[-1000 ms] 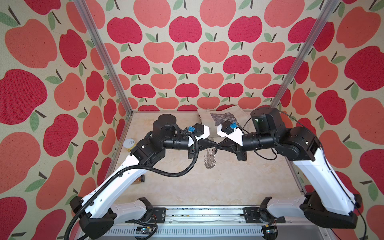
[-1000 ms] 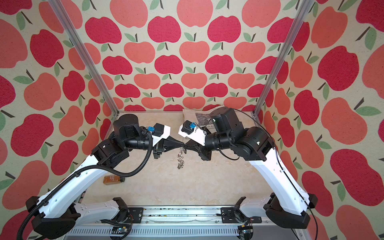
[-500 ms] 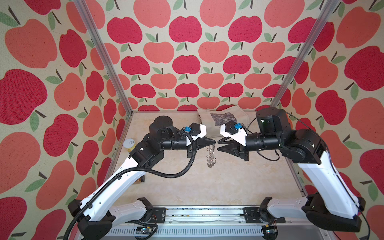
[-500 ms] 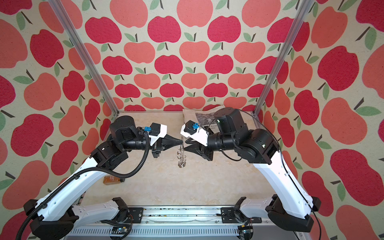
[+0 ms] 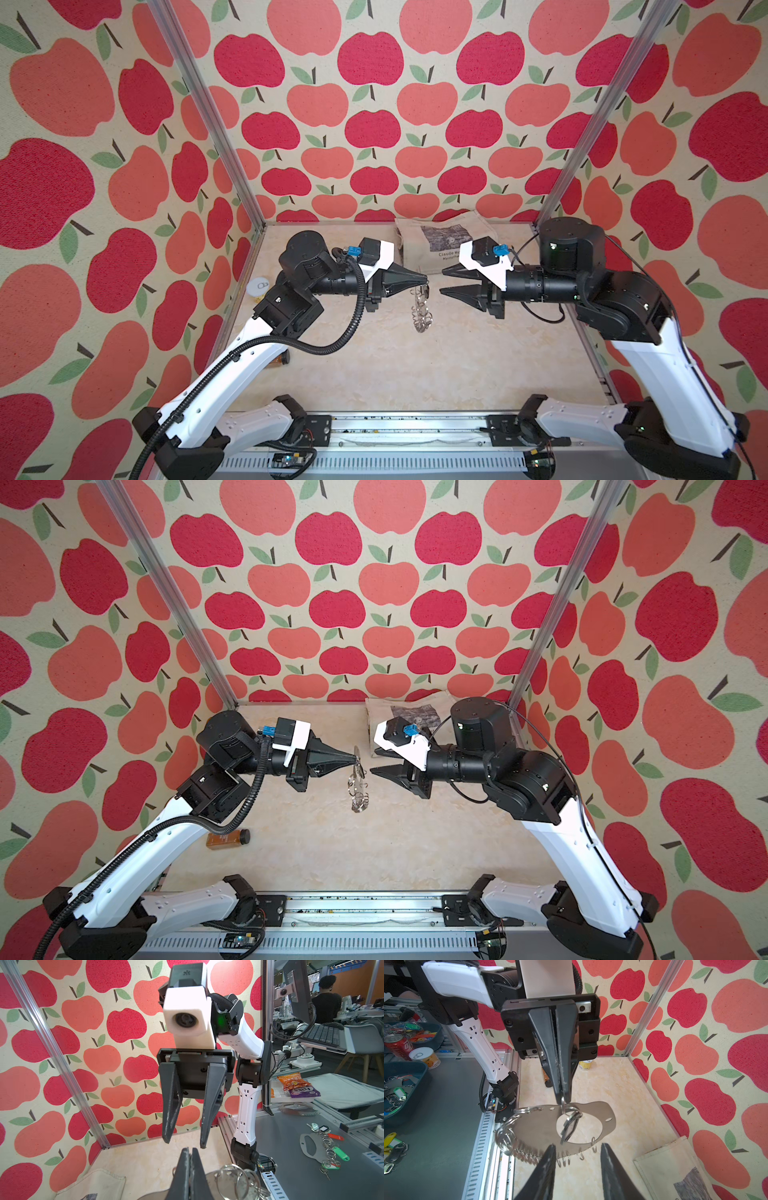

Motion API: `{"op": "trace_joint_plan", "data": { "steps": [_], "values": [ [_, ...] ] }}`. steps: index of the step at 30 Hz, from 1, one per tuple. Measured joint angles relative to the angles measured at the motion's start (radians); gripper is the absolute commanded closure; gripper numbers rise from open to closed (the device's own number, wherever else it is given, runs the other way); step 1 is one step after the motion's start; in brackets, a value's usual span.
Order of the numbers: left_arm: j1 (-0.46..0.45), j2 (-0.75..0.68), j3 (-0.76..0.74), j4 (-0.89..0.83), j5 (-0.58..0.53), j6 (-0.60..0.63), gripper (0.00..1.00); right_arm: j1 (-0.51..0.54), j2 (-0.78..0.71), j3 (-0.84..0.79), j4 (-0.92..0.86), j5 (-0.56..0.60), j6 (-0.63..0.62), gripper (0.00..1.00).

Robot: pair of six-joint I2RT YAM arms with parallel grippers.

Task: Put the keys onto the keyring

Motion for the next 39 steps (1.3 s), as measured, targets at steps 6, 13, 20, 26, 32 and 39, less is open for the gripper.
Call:
{"op": "trace_joint_plan", "data": {
  "steps": [6, 13, 20, 26, 32, 39],
  "values": [
    [0.000, 0.001, 0.001, 0.008, 0.051, -0.031, 1.00, -0.008, 0.011, 0.002, 0.042, -0.090, 0.004, 0.63],
    [0.000, 0.001, 0.002, 0.019, 0.076, -0.050, 1.00, -0.008, 0.054, 0.014, 0.036, -0.187, 0.003, 0.69],
    [0.000, 0.001, 0.002, 0.022, 0.080, -0.053, 1.00, -0.008, 0.058, 0.014, 0.033, -0.218, 0.002, 0.70],
    [0.000, 0.001, 0.002, 0.024, 0.083, -0.061, 1.00, -0.007, 0.065, 0.014, 0.023, -0.225, -0.006, 0.73],
    [0.000, 0.001, 0.002, 0.029, 0.084, -0.074, 1.00, -0.006, 0.067, 0.010, 0.014, -0.225, -0.015, 0.82],
    [0.001, 0.000, 0.002, 0.030, 0.082, -0.076, 1.00, -0.004, 0.067, 0.003, 0.010, -0.227, -0.020, 0.97]
  ]
}}
